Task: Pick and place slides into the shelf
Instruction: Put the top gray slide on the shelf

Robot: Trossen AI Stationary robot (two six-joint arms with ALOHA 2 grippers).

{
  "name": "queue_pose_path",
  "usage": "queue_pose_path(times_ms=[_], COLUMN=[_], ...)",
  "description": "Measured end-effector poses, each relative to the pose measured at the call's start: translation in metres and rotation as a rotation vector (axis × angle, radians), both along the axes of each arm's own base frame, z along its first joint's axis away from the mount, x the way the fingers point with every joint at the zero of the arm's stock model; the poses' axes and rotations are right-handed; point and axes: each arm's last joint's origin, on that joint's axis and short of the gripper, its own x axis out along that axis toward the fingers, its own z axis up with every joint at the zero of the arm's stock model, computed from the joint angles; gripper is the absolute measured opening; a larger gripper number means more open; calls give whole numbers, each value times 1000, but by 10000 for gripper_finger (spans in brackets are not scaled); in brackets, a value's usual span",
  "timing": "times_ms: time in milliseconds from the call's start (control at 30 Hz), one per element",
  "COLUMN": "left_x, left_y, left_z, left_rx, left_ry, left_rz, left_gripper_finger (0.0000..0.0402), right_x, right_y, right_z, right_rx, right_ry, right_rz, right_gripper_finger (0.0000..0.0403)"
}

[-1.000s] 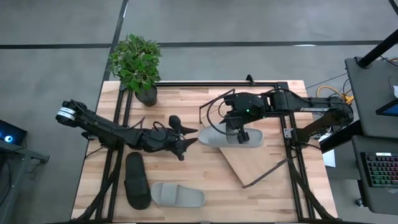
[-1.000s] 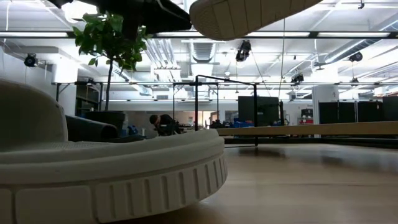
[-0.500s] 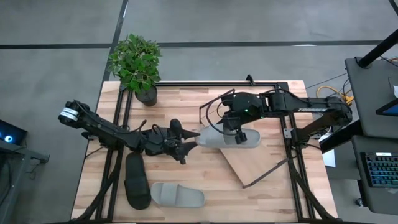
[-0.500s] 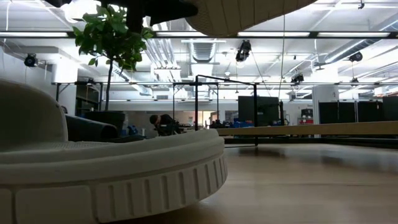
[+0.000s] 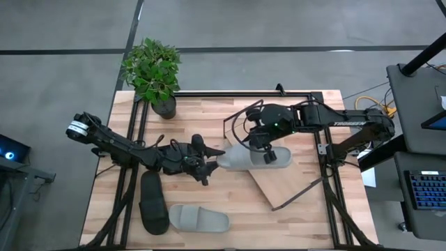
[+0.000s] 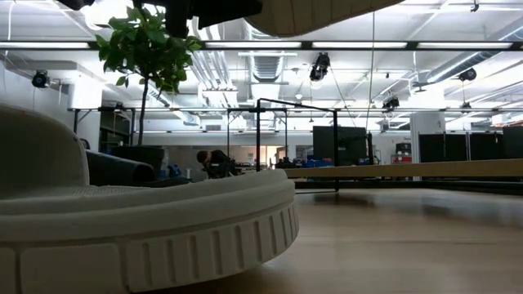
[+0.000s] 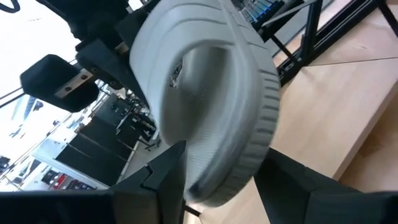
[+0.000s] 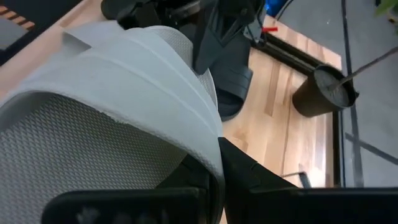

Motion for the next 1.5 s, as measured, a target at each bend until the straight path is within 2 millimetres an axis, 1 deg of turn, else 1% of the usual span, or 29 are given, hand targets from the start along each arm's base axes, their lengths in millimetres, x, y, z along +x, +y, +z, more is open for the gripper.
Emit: queue_pose_path(times_ms=[67, 133, 333, 367, 767, 867, 933, 1067, 1300, 1400, 1500], left_x=[0, 0, 0, 0, 0, 0, 0, 0, -1, -1, -1], left_y=[0, 0, 0, 0, 0, 1, 1, 2, 3, 3, 3], left_z=[0, 1, 0, 0, 1, 2, 2, 3, 3, 3, 3], left_rx=[-1, -1, 2, 2, -4, -5, -6, -7, -12, -13, -13], left_ry=[-4, -5, -4, -4, -13, -20, -23, -26, -30, -33, -34], left_rz=[1, 1, -9, -9, -2, 31, 46, 62, 77, 98, 125], left_gripper_finger=[148, 126, 27, 19, 17, 17, 17, 17, 17, 17, 17], right_x=[0, 0, 1, 1, 0, -1, -3, -11, -29, -40, -54], right_y=[0, 0, 0, 0, 0, -1, -2, -5, -6, -9, -14], right_z=[0, 0, 1, 1, 1, 3, 5, 10, 20, 24, 30], right_rx=[-1, -1, 1, 1, 21, 8, -22, -66, -61, -105, -153], right_ry=[-3, -5, -9, -9, -9, -15, -20, -29, -32, -26, -37], right_rz=[0, 0, 1, 1, -22, -38, -81, -144, -195, -305, -469], right_gripper_finger=[9, 9, 9, 9, 9, 16, 25, 45, 78, 88, 92])
